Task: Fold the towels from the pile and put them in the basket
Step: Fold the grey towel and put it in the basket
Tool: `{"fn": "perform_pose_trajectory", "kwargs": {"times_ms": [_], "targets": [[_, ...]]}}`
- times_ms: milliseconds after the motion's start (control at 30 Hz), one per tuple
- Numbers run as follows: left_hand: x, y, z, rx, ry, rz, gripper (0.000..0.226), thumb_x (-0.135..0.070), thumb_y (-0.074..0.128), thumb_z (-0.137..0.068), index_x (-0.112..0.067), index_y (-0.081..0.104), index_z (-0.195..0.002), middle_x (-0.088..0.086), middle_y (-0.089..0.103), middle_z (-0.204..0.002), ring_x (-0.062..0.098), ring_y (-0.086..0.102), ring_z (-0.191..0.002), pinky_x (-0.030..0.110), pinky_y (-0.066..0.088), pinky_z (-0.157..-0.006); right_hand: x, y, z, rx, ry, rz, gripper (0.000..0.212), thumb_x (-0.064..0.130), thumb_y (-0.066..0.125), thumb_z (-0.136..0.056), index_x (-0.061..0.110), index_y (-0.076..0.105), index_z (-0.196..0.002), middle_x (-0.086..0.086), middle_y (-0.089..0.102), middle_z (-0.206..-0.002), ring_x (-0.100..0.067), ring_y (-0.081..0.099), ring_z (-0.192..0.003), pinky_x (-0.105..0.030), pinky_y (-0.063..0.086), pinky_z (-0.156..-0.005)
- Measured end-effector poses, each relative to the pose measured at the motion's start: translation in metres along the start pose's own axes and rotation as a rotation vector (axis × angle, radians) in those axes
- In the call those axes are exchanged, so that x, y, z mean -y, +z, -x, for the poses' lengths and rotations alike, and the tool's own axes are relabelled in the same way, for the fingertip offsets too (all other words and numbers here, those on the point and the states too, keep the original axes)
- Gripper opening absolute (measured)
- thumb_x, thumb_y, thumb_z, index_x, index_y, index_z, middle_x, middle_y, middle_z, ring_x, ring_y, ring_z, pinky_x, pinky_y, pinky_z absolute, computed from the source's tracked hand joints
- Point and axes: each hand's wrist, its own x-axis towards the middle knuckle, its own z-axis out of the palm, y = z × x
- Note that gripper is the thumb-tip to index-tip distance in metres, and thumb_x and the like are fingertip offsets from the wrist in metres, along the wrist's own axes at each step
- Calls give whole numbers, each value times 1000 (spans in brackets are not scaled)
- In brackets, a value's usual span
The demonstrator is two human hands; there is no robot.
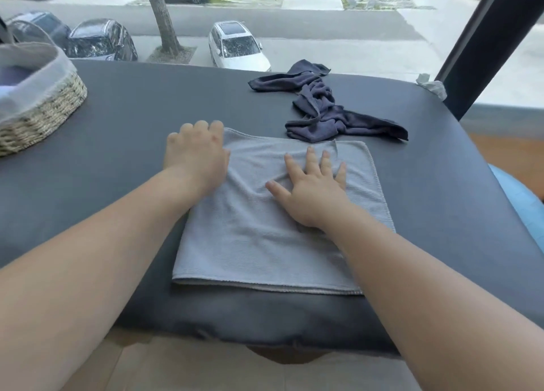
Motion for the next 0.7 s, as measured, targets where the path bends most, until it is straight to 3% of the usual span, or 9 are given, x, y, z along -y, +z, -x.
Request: {"fn": "perform_pose_trajectory", "kwargs": {"times_ms": [67,167,300,367,467,533,633,700], "targets": [[-29,-20,30,-10,73,221,32,-41,51,-97,-14,54,-113,9,57,-109,32,53,-102,43,44,-82,-18,-3,1,13,27,-59,82,78,20,-92,36,1,-159,-8,-15,-167,-31,-19,-153,-55,-9,-122],[-84,-39,88,-18,327,552,34,-54,53,-88,-21,58,-93,1,60,-93,26,57,-90,44,50,-81,-44,-12,0,-48,38,-196,78,68,37,-96,30,13,-160,-7,-7,-168,-28,-6,-155,-46,4,-124],[-134,-23,132,171,509,524,56,-76,53,-72,-24,56,-93,-4,53,-94,20,52,-91,39,48,-83,-74,-17,-8,-108,35,-454,71,58,51,-97,25,30,-156,-6,20,-165,-23,14,-152,-37,14,-123],[-140,-9,140,124,504,477,61,-79,55,-68,-24,56,-96,-5,50,-97,20,49,-92,40,47,-82,-81,-15,-10,-111,-4,-537,66,53,52,-98,24,34,-155,-3,26,-163,-19,18,-151,-36,15,-124],[-139,4,143,14,521,505,51,-69,54,-78,-22,57,-96,-2,51,-97,23,49,-91,42,47,-77,-82,-11,-11,-118,-52,-484,70,55,48,-98,23,27,-157,-3,27,-163,-20,17,-152,-40,13,-125],[-139,5,143,-37,548,533,39,-57,54,-86,-19,58,-90,0,54,-93,25,51,-88,43,47,-73,-81,-9,-11,-126,-43,-486,76,66,42,-90,24,36,-154,-5,34,-160,-23,24,-150,-43,18,-123],[-139,2,143,-83,526,630,32,-44,52,-93,-17,55,-75,0,53,-80,25,51,-78,41,47,-67,-79,-12,-10,-139,-13,-621,55,53,46,-95,9,66,-121,-12,56,-131,-26,49,-126,-44,35,-112],[-138,-3,143,-76,495,693,36,-41,49,-96,-17,54,-69,-1,51,-74,23,51,-74,39,46,-65,-80,-20,-10,-121,-4,-681,44,39,48,-101,-2,64,-104,-16,60,-111,-27,56,-105,-42,44,-99]]}}
